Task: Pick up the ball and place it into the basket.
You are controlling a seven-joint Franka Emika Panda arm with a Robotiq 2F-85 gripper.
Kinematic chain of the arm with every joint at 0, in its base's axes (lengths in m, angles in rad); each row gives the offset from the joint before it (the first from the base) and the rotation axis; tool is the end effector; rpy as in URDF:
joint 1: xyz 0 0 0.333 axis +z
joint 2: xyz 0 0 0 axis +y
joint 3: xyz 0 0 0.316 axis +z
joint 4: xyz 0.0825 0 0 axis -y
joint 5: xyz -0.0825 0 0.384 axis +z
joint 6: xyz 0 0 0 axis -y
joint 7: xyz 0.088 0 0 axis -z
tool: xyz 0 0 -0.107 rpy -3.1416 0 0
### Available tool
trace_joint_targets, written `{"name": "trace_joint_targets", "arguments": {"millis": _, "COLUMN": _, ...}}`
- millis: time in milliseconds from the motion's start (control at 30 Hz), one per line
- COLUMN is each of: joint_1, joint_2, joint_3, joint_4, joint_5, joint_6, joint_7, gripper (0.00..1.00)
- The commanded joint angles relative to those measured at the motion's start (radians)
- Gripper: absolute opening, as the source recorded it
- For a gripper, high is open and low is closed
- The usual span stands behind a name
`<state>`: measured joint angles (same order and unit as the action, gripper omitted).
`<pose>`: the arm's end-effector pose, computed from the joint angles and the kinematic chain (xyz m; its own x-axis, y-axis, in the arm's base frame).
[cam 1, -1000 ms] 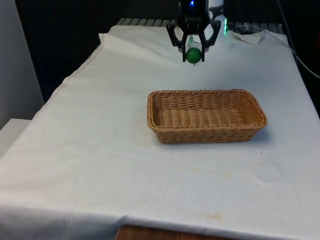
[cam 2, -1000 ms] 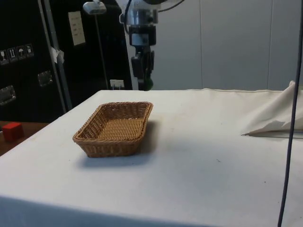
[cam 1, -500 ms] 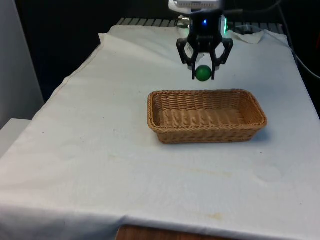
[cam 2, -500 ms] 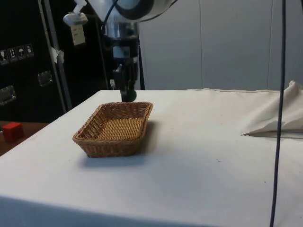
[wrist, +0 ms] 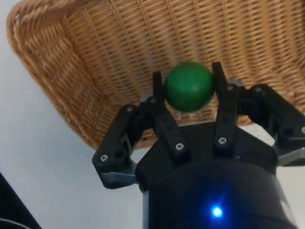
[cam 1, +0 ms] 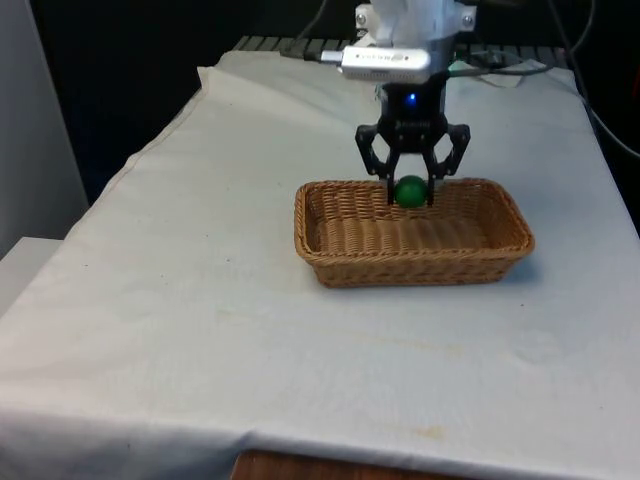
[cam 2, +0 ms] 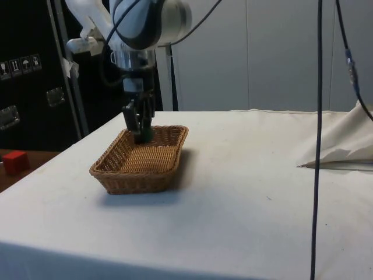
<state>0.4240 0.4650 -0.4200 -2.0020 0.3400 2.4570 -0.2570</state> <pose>0.6103 0.0105 0.2453 0.9976 0.0436 0.0529 0.0451 -0.9986 -0.0288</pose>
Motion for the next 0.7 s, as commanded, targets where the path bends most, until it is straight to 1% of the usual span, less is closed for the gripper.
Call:
{"name": "trace_joint_targets", "arguments": {"millis": 0, "joint_1": -0.008, "joint_2": 0.009, "joint_3": 0.013, "joint_4": 0.005, "joint_5": 0.02, "joint_6": 0.009, "joint_7": -0.013, "gripper": 0.01}}
{"name": "trace_joint_targets", "arguments": {"millis": 33, "joint_1": -0.008, "joint_2": 0.018, "joint_3": 0.014, "joint_4": 0.009, "joint_5": 0.028, "joint_6": 0.012, "joint_7": -0.017, "gripper": 0.01}}
{"name": "trace_joint_targets", "arguments": {"millis": 67, "joint_1": 0.0, "joint_2": 0.016, "joint_3": 0.002, "joint_4": 0.008, "joint_5": 0.014, "joint_6": 0.003, "joint_7": -0.007, "gripper": 0.01}}
{"name": "trace_joint_targets", "arguments": {"millis": 100, "joint_1": -0.008, "joint_2": 0.026, "joint_3": 0.015, "joint_4": 0.012, "joint_5": 0.034, "joint_6": 0.015, "joint_7": -0.021, "gripper": 0.01}}
{"name": "trace_joint_targets", "arguments": {"millis": 133, "joint_1": -0.008, "joint_2": 0.043, "joint_3": 0.019, "joint_4": 0.017, "joint_5": 0.049, "joint_6": 0.025, "joint_7": -0.029, "gripper": 0.01}}
{"name": "trace_joint_targets", "arguments": {"millis": 233, "joint_1": -0.008, "joint_2": 0.065, "joint_3": 0.023, "joint_4": 0.021, "joint_5": 0.067, "joint_6": 0.041, "joint_7": -0.038, "gripper": 0.01}}
{"name": "trace_joint_targets", "arguments": {"millis": 267, "joint_1": -0.006, "joint_2": 0.071, "joint_3": 0.024, "joint_4": 0.021, "joint_5": 0.071, "joint_6": 0.048, "joint_7": -0.04, "gripper": 0.01}}
{"name": "trace_joint_targets", "arguments": {"millis": 300, "joint_1": 0.001, "joint_2": 0.065, "joint_3": 0.012, "joint_4": 0.017, "joint_5": 0.055, "joint_6": 0.037, "joint_7": -0.03, "gripper": 0.01}}
{"name": "trace_joint_targets", "arguments": {"millis": 333, "joint_1": -0.005, "joint_2": 0.08, "joint_3": 0.026, "joint_4": 0.021, "joint_5": 0.079, "joint_6": 0.058, "joint_7": -0.043, "gripper": 0.01}}
{"name": "trace_joint_targets", "arguments": {"millis": 567, "joint_1": -0.001, "joint_2": 0.088, "joint_3": 0.022, "joint_4": 0.023, "joint_5": 0.073, "joint_6": 0.059, "joint_7": -0.038, "gripper": 0.01}}
{"name": "trace_joint_targets", "arguments": {"millis": 600, "joint_1": -0.001, "joint_2": 0.088, "joint_3": 0.021, "joint_4": 0.024, "joint_5": 0.073, "joint_6": 0.059, "joint_7": -0.038, "gripper": 0.03}}
{"name": "trace_joint_targets", "arguments": {"millis": 633, "joint_1": 0.001, "joint_2": 0.088, "joint_3": 0.019, "joint_4": 0.022, "joint_5": 0.069, "joint_6": 0.058, "joint_7": -0.035, "gripper": 0.07}}
{"name": "trace_joint_targets", "arguments": {"millis": 667, "joint_1": -0.001, "joint_2": 0.089, "joint_3": 0.021, "joint_4": 0.024, "joint_5": 0.073, "joint_6": 0.059, "joint_7": -0.038, "gripper": 0.07}}
